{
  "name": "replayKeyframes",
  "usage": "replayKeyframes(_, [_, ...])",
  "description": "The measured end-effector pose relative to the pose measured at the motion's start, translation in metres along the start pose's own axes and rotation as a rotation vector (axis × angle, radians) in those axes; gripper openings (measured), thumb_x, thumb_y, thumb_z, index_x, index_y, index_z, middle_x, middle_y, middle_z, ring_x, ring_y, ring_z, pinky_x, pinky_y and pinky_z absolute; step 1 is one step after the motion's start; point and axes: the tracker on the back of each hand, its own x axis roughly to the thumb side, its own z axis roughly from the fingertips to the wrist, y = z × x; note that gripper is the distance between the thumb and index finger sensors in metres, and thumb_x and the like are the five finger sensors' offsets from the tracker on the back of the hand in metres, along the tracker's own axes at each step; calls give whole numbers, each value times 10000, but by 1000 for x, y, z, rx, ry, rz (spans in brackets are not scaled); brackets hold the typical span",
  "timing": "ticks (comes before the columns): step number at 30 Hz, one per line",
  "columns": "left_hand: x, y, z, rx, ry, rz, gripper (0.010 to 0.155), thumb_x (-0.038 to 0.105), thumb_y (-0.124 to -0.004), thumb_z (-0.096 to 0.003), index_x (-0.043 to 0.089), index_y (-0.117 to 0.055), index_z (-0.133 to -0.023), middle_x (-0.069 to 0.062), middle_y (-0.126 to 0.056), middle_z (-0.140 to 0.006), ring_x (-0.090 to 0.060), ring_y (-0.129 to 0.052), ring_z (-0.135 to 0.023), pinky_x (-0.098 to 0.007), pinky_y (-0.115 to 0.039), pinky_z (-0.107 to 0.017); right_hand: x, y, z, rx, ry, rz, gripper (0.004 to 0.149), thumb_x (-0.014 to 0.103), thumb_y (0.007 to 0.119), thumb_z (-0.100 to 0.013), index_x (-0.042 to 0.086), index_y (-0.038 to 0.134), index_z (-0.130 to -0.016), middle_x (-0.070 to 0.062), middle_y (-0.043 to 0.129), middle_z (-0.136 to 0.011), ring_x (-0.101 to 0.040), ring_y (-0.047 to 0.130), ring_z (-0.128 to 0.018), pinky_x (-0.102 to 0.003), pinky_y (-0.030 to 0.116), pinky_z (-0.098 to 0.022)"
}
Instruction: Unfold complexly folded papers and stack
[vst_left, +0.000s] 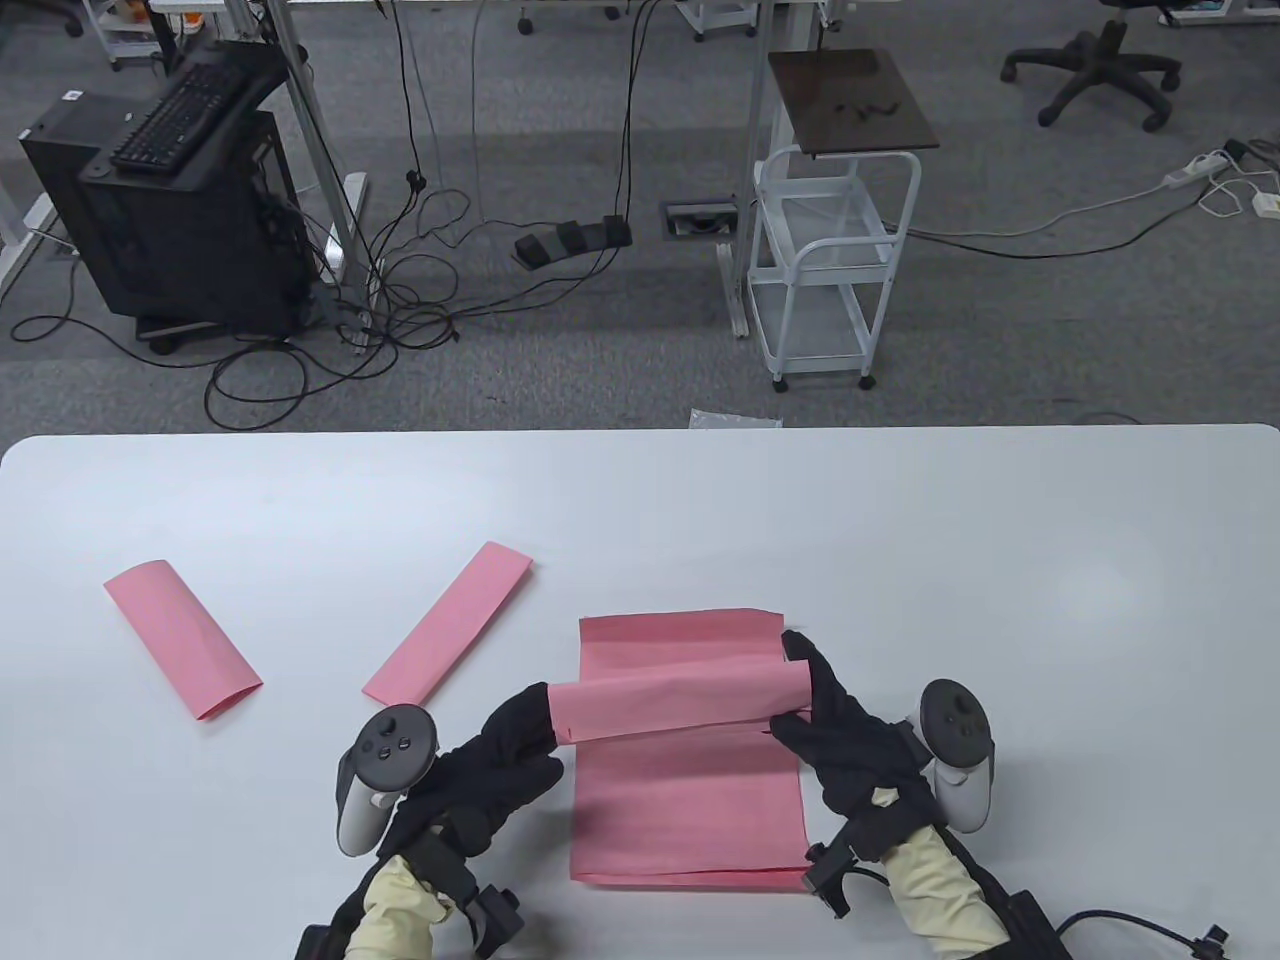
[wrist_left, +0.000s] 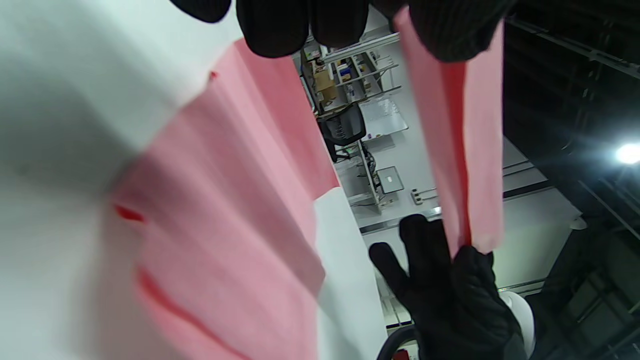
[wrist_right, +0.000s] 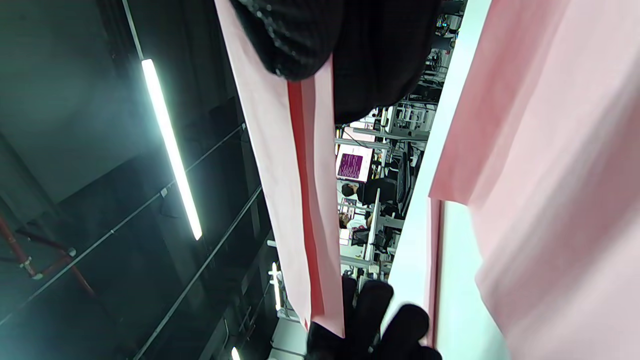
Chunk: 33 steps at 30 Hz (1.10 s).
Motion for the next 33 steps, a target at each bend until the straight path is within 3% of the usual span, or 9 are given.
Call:
replayKeyframes(5, [2, -7, 3, 214, -16, 128, 436, 313, -722, -544, 294, -689, -978, 17, -884, -946, -227, -920, -866, -488, -645, -727, -4, 6, -2, 37, 5, -23, 674, 225, 765, -489, 349, 408, -1047, -9, 895, -815, -243, 802, -874, -618, 234, -748])
replayKeyframes(9, [0, -8, 5, 215, 26, 80, 412, 325, -722, -544, 259, -710, -951, 6, -917, -876, -214, -956, -789, -468, -678, -700, 3, 7, -1, 11, -37, 130, 830, 256, 783, -483, 463, 181, -1015, 76, 631, -1077, -240, 638, -1015, -608, 161, -757])
replayKeyframes(12, [-1, -8, 5, 214, 53, 64, 413, 333, -722, -544, 246, -713, -948, 6, -927, -852, -207, -966, -763, -464, -689, -687, 13, 2, 1, -43, -116, 301, 900, 276, 792, -474, 501, 76, -971, 123, 489, -1124, -202, 607, -1033, -572, 139, -773])
replayKeyframes(15, [-2, -10, 4, 183, 62, 70, 413, 328, -724, -544, 237, -716, -947, -2, -931, -844, -225, -966, -755, -469, -688, -685, 18, -3, 3, -92, -179, 372, 815, 298, 790, -469, 479, 210, -1011, 95, 638, -1055, -216, 730, -948, -572, 191, -777])
replayKeyframes(17, [-1, -11, 3, 156, 60, 42, 413, 329, -724, -544, 236, -718, -947, -2, -929, -847, -223, -966, -756, -470, -687, -686, 18, -6, 4, -151, -190, 299, 664, 294, 777, -477, 370, 444, -1046, 49, 807, -915, -264, 832, -810, -598, 248, -769])
replayKeyframes(21, [1, -16, 1, 129, 49, 10, 409, 335, -722, -546, 252, -720, -947, 2, -929, -850, -225, -961, -763, -472, -682, -689, 12, -8, 3, -195, -148, 150, 399, 297, 753, -489, 169, 786, -865, -16, 938, -686, -297, 908, -580, -616, 342, -744])
replayKeyframes(25, [5, -15, 1, 84, 97, -93, 409, 398, -697, -565, 293, -750, -956, -19, -961, -773, -262, -963, -703, -510, -656, -689, 9, -14, 1, -192, -96, 73, 385, 294, 760, -484, 140, 812, -833, -27, 949, -662, -311, 909, -567, -627, 348, -731])
replayKeyframes(29, [11, -11, -1, 100, 159, -264, 409, 431, -733, -546, 278, -828, -914, 127, -1011, -333, -100, -1029, -302, -444, -773, -607, 15, -19, -8, -188, -84, 124, 384, 301, 769, -477, 143, 842, -819, -34, 970, -660, -330, 908, -621, -631, 339, -727])
replayKeyframes(33, [7, -13, 2, 133, 251, -122, 407, 397, -751, -539, 230, -844, -898, 159, -1037, -312, -73, -1074, -276, -404, -809, -578, 18, -19, -9, -171, -93, 124, 395, 316, 771, -474, 137, 865, -813, -46, 992, -669, -327, 880, -750, -640, 317, -726])
